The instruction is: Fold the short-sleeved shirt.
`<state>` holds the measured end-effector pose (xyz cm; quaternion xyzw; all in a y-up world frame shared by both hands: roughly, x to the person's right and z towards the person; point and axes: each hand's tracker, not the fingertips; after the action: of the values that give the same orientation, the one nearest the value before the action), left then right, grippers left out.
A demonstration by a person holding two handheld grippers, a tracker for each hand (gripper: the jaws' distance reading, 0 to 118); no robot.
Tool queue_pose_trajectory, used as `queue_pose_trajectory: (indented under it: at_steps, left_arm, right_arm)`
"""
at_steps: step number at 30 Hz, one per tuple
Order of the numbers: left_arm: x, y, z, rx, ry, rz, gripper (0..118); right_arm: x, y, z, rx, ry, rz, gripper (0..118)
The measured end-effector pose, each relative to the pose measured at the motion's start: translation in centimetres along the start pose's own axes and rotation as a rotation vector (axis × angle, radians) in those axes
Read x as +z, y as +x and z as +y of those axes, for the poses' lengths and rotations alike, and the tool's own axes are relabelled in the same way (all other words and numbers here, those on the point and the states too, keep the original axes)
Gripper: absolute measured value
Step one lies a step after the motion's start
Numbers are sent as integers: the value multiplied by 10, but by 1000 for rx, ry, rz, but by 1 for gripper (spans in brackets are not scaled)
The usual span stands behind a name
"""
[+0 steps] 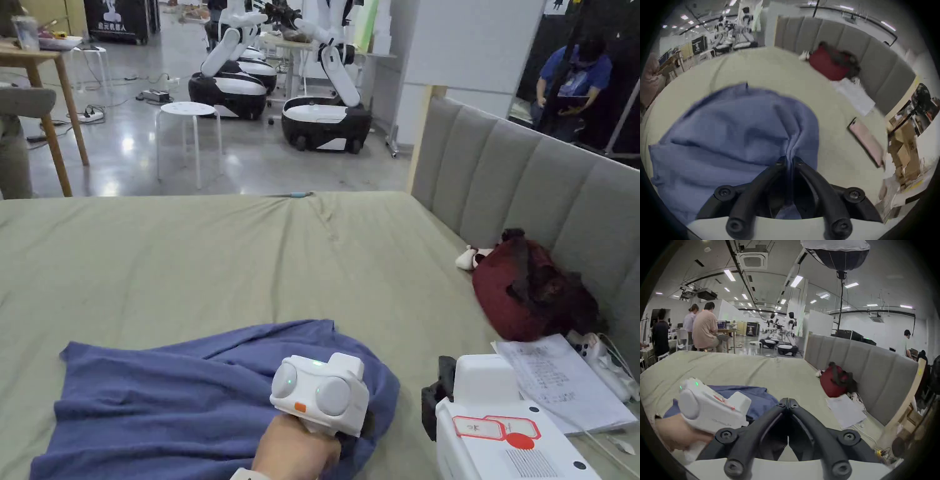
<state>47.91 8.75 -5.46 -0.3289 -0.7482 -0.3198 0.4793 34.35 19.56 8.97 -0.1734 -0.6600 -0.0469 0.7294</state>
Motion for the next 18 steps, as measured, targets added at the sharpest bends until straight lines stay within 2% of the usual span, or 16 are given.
queue_pose_trajectory:
  at_steps: [1, 2, 3, 4, 5, 6, 7, 8, 15, 17, 18]
  left_arm:
    - [-8, -7, -1, 7, 16, -3, 7]
    - [-3, -10, -3, 18, 62, 15, 20]
    - [6, -13, -4, 26, 111, 23, 49]
    - [16, -16, -5, 20, 157, 77, 90]
    - [22, -26, -1, -5, 191, 99, 106]
    - [35, -31, -4, -22, 234, 102, 105]
    - [55, -39, -9, -32, 285, 116, 95]
    - [76, -48, -13, -28, 310, 153, 91]
    - [233, -100, -113, 139, 638, 456, 90]
    - [261, -108, -152, 143, 659, 543, 74]
    - [267, -110, -169, 117, 650, 575, 56]
  right_arm:
    - [0, 1, -2, 2, -6, -1, 0]
    - [0, 1, -4, 3, -9, 4, 0]
    - [-1, 0, -4, 4, -11, 12, 0]
    - [-1, -3, -3, 2, -11, 23, 0]
    - [-2, -7, -2, -4, -12, 40, 0]
    - [-3, -12, 0, -10, -21, 61, 0]
    - [-7, -20, 3, -18, -25, 86, 0]
    - [-7, -29, 5, -27, -15, 102, 0]
    - [-16, -105, 17, -30, 8, 245, 0]
    - [-15, -126, 17, -22, 8, 272, 0]
    - [-14, -134, 17, -24, 2, 292, 0]
